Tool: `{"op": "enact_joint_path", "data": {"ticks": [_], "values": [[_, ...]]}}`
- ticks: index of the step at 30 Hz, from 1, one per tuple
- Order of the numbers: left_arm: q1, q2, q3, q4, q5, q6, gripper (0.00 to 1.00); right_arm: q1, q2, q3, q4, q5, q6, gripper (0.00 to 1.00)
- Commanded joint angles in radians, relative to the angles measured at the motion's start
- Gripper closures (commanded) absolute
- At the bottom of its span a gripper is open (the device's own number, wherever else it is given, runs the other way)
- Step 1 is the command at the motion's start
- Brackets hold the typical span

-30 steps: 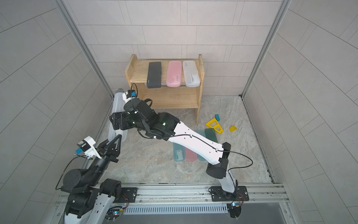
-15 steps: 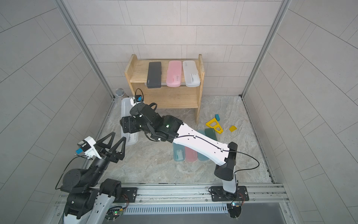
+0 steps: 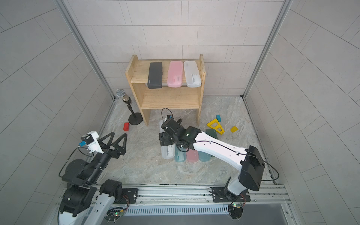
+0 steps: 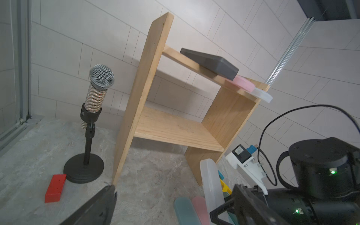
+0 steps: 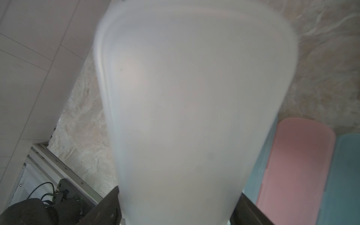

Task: Remove the pencil cases from the shelf
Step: Place the pencil case at the center of the board.

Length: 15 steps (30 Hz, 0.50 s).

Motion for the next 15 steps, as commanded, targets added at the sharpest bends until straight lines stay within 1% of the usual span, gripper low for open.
{"op": "enact_joint_path", "data": {"ticks": [1, 5, 8, 11, 15], "values": [[0.0, 0.003, -0.004, -0.005, 0.003, -0.017, 0.0, 0.004, 0.057, 0.001, 0.083, -0.056, 0.044, 0.49], [0.0, 0.028, -0.007, -0.023, 0.026, -0.013, 0.0, -0.004, 0.165, 0.032, 0.095, -0.103, 0.071, 0.48], [0.001, 0.021, -0.038, 0.001, 0.035, -0.031, 0.0, -0.006, 0.233, 0.069, 0.102, -0.113, 0.085, 0.47], [0.001, 0.011, -0.059, 0.025, 0.039, -0.044, 0.0, -0.009, 0.28, 0.097, 0.097, -0.115, 0.09, 0.47], [0.001, 0.018, -0.051, 0.012, 0.041, -0.033, 0.0, -0.018, 0.314, 0.101, 0.091, -0.113, 0.093, 0.47]]}}
